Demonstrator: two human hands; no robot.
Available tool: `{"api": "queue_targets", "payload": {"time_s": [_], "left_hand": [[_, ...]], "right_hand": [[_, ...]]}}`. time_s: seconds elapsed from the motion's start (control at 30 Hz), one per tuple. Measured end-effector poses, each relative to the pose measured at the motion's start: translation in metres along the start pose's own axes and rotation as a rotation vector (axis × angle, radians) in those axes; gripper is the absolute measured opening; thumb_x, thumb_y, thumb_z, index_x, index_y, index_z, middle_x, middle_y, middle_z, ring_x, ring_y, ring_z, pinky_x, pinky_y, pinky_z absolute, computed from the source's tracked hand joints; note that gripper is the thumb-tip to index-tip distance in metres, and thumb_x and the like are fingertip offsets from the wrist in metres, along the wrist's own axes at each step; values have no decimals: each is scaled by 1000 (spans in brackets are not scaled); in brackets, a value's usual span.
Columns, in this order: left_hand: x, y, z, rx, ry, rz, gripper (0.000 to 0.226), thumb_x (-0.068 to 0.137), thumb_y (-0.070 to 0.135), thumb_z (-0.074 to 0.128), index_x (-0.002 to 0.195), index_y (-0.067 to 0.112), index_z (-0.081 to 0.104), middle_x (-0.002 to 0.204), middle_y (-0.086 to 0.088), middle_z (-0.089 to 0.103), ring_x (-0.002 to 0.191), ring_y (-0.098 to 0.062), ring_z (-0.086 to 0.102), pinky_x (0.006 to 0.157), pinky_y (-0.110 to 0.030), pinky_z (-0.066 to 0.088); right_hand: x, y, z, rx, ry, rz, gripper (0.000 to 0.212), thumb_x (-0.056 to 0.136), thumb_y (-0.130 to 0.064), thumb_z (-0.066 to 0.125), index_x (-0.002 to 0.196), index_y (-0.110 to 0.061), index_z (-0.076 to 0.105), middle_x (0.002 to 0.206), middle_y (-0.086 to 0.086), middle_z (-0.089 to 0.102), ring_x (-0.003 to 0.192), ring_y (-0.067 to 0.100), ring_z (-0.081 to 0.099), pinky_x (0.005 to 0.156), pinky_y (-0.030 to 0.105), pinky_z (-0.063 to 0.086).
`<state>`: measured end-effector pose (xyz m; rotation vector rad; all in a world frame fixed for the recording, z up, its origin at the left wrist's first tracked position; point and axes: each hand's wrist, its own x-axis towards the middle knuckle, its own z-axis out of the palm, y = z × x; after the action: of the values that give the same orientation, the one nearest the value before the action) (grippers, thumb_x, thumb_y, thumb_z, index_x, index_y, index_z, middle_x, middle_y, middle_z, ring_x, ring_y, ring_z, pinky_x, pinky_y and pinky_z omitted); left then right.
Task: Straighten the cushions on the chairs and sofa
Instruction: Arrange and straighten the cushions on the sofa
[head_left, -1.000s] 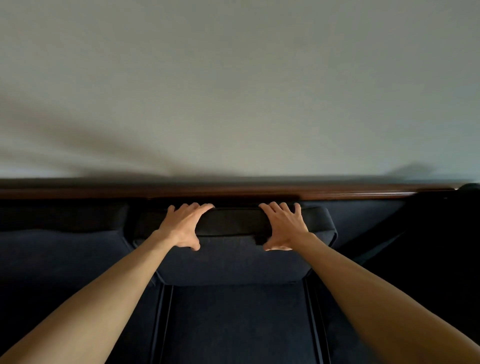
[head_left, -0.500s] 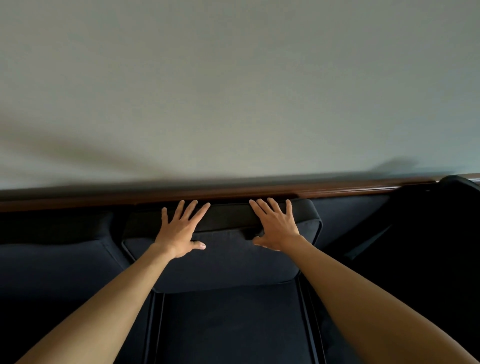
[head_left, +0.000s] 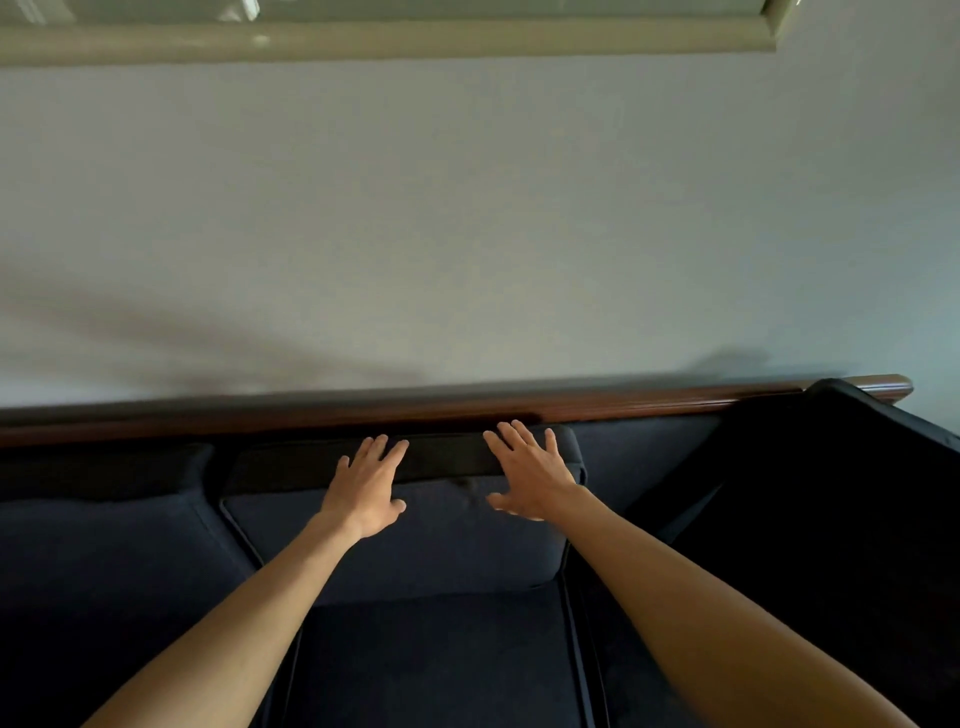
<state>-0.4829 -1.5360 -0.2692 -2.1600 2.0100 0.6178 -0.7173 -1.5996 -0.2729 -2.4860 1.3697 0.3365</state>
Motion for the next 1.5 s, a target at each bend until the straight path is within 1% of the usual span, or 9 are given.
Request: {"api": "queue_targets", "payload": {"time_s": [0.2,0.47,0.77,1.03,1.17,1.23,1.33,1.4,1.5], "left_hand": [[-5,126,-22,-126,72,69,62,89,30,66,145,18,41,148,-2,44,134,-22,44,106,-39,42],[19,395,-30,-189,214,225,34,87,31,68,118,19,63,103,6,67,98,-18,63,81,-32,49],[47,645,23,-97,170,527,57,87,25,66,139,19,45,142,-1,46,131,-21,43,97,-42,48],[62,709,65,140,47,597,88,85,17,67,155,22,14,163,-3,11,150,-24,12,116,-49,27],[55,711,76,214,32,562,104,75,18,75,155,26,9,161,-5,18,147,-28,19,110,-45,38],[46,712,76,302,110,557,108,70,27,80,154,27,12,154,-6,30,139,-29,29,101,-43,44],[34,716,67,445,163,568,119,61,45,85,153,30,12,148,-8,33,134,-30,33,103,-50,36],[27,716,60,530,111,579,125,55,52,87,153,31,12,150,-12,26,139,-32,25,109,-56,27],[18,710,60,502,3,608,132,49,46,92,152,26,12,159,-11,4,147,-35,3,114,-64,12]], "right_hand": [[-59,78,-44,97,102,14,67,88,-39,63,147,-17,40,158,7,27,148,24,20,115,51,26],[-188,290,-75,149,207,137,50,89,-36,63,134,-18,55,144,3,44,135,26,39,104,46,40],[-345,496,-31,188,282,502,63,84,-36,67,140,-18,46,149,4,40,139,26,32,109,51,34],[-384,544,26,321,205,653,99,79,-40,73,156,-19,15,165,3,10,152,27,2,115,61,25],[-387,536,36,444,307,673,82,72,-43,76,143,-30,38,165,4,0,151,31,-13,116,64,11],[-392,533,36,575,347,657,65,68,-38,78,125,-30,49,163,8,4,150,40,-5,113,65,17],[-405,529,39,669,435,603,56,64,-37,79,111,-27,49,145,7,33,133,37,28,98,42,36],[-416,524,44,685,478,574,74,58,-48,81,119,-27,44,126,-1,43,117,26,36,86,33,34],[-427,516,52,782,470,554,115,46,-60,80,143,-25,31,126,-4,44,115,18,36,95,34,39]]}}
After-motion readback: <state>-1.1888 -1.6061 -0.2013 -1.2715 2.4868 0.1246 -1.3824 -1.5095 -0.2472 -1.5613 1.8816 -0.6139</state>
